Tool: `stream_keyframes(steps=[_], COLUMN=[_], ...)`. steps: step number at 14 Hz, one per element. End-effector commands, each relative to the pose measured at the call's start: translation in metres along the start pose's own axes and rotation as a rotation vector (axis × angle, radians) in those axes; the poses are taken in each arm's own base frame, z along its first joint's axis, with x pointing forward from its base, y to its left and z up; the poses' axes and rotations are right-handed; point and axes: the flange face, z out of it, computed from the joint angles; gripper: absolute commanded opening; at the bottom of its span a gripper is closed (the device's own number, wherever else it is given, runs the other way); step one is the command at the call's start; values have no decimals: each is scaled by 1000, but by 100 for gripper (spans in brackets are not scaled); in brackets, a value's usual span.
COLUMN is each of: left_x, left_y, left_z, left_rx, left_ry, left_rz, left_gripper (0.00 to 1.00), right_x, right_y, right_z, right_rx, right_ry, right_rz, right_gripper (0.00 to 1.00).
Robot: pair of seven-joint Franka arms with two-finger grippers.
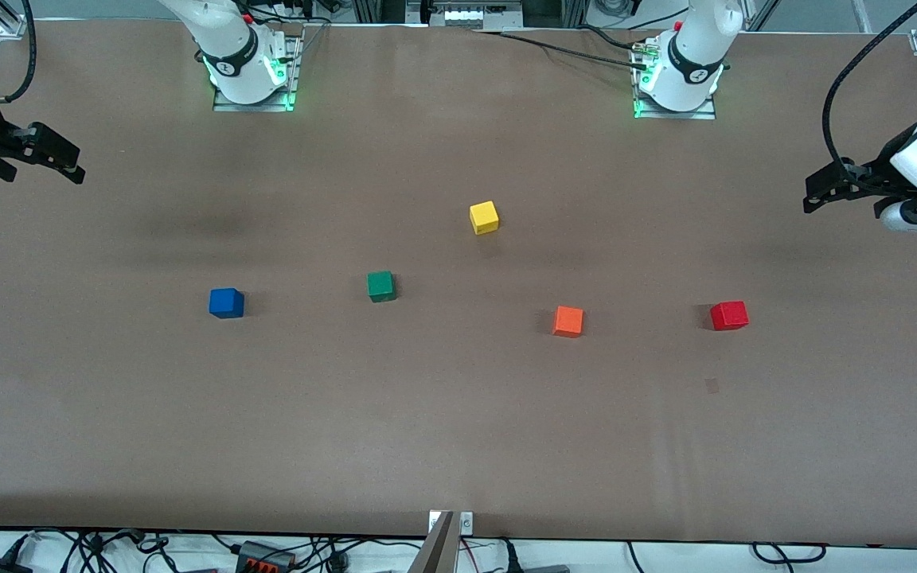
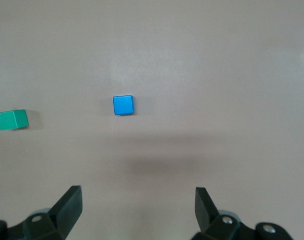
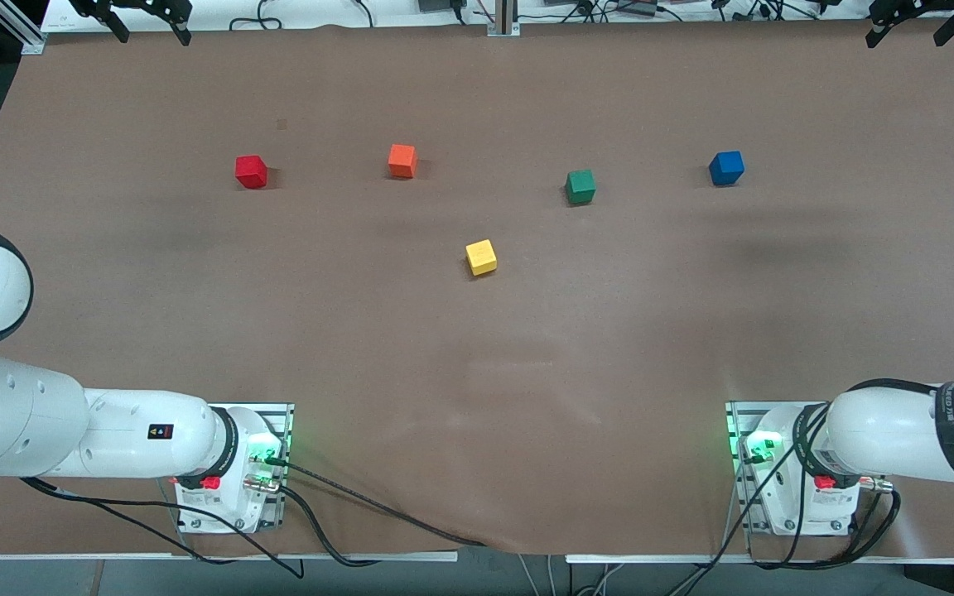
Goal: Pass red block to right arm, stack on blue
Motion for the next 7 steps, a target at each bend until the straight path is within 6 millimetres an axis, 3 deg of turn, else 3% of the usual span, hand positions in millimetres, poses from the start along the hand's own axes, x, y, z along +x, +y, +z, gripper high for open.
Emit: stream_keyframes(steps=[1, 7], left_x=[-4, -5], left_y=[0, -1], left_z=[-6, -6], left_rx=[12, 12], left_ry=[6, 5], left_rz=[17, 17], left_gripper=[100, 100], right_x=[-8, -12], right_y=[2, 5], right_z=[-2, 2], right_rx=[-14, -12], right_ry=[5, -38], right_rz=[-15, -10], right_gripper=[100, 100])
